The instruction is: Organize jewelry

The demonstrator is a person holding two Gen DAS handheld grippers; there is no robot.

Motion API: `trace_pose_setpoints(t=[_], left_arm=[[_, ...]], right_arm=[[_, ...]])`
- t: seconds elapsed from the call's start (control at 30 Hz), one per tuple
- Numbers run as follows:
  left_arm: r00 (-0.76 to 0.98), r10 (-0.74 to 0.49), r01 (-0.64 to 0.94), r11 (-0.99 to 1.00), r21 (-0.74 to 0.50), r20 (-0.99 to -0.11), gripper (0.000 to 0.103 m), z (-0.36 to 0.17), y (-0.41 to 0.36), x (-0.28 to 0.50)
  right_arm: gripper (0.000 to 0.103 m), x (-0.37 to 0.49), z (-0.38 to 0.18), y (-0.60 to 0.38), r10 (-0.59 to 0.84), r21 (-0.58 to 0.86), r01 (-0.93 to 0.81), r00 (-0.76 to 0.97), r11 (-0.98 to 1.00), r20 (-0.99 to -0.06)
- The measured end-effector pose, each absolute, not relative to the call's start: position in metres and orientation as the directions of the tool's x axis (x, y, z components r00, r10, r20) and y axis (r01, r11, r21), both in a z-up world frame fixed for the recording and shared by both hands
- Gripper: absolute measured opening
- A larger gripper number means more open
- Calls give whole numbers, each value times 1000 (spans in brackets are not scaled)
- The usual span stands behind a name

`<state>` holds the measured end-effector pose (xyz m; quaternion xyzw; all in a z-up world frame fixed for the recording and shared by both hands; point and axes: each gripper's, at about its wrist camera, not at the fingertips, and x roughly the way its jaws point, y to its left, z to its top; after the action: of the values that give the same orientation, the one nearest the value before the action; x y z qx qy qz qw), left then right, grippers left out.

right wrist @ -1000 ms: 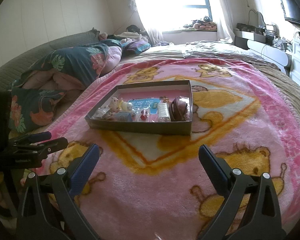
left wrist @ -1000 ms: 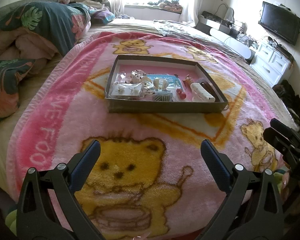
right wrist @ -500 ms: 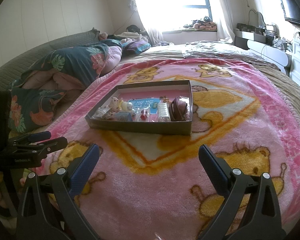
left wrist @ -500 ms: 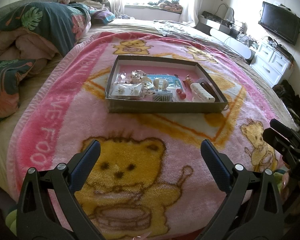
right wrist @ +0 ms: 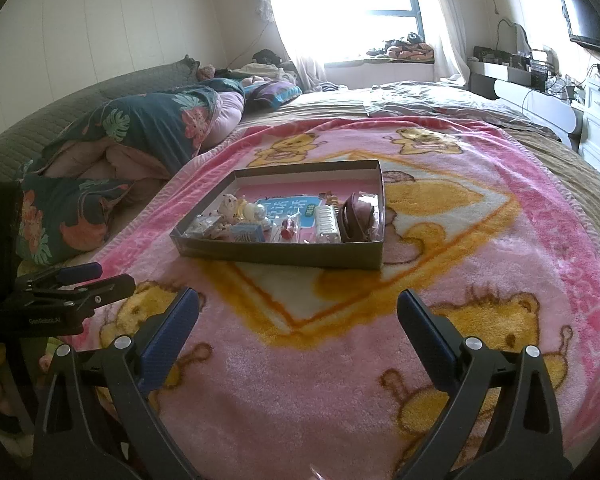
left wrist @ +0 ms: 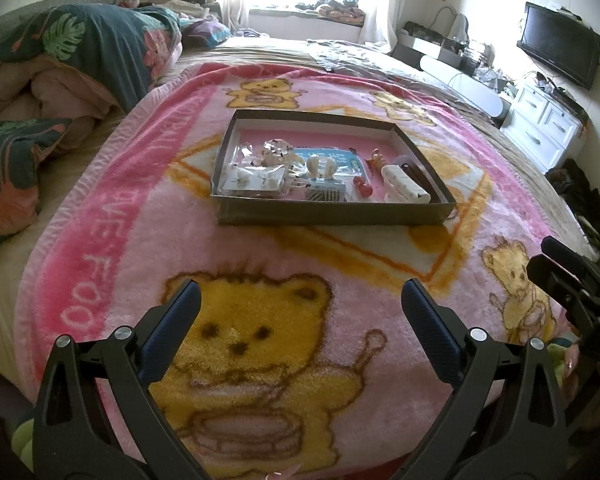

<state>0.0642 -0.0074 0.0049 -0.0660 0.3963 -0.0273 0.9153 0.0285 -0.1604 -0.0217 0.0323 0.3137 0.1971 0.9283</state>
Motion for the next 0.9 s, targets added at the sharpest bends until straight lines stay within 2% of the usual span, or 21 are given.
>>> trace_pose_setpoints(t=[0.9], left_arm=[[684, -104, -2, 989, -145, -722, 94, 5, -7, 64]], right_arm=[[99, 30, -22, -163, 385, 183, -345, 724, 921, -572]])
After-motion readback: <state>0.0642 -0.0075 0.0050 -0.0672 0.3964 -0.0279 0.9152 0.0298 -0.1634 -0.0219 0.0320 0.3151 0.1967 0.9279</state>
